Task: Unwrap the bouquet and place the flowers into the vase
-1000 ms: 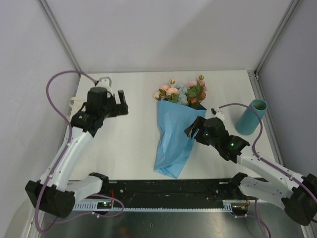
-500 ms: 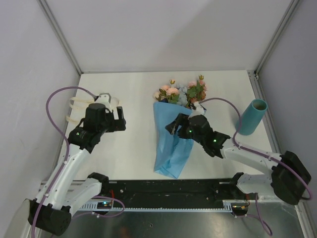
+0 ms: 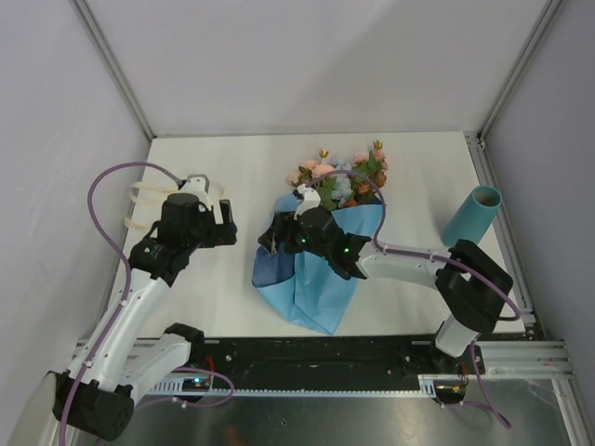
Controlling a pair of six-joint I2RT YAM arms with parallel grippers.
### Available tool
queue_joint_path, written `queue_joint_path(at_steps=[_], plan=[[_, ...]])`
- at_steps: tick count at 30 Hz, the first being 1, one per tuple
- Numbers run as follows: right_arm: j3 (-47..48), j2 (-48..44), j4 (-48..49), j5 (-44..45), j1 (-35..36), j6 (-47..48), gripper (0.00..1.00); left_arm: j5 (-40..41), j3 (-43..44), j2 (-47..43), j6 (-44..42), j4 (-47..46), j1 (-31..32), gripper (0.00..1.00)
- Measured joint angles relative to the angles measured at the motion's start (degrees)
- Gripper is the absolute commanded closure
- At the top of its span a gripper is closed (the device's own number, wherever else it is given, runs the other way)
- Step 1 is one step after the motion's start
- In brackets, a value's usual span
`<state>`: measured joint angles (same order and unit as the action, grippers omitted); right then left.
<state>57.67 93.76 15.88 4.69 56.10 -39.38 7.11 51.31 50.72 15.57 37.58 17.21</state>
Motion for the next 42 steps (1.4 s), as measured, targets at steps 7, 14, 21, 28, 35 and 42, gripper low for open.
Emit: queue_joint_path(at_steps=[7,14,21,28,35,42], plan=[[4.74,6.19,0.13,-0.22,2.25,4.42,0.06,0.13,0.0,0.92,0.5,-0.15,0.02,0.02],[9.49,7.61,-2.43,-0.68,4.68,7.98,0.01,-1.77,-0.28,-0.04,0.33,-0.94,0.02,0.0],[9.66,2.45,-11.43,2.05,5.25,9.4,0.01,-5.29,-0.96,-2.16,-0.31,-2.91,0.02,0.0],[9.66,-10.62,-17.18,5.49,7.32,11.54,0.01,-9.11,-1.55,-3.15,-1.14,-4.11,0.04,0.0],[6.08,-16.28,-18.18,8.87,7.91,12.22,0.07,-13.77,-2.69,-5.03,-1.79,-5.73,0.04,0.0],[-0.44,-15.47,-22.12,19.15,7.91,9.57,0.04,-19.89,-2.93,-5.44,-2.19,-8.13,0.9,0.0]])
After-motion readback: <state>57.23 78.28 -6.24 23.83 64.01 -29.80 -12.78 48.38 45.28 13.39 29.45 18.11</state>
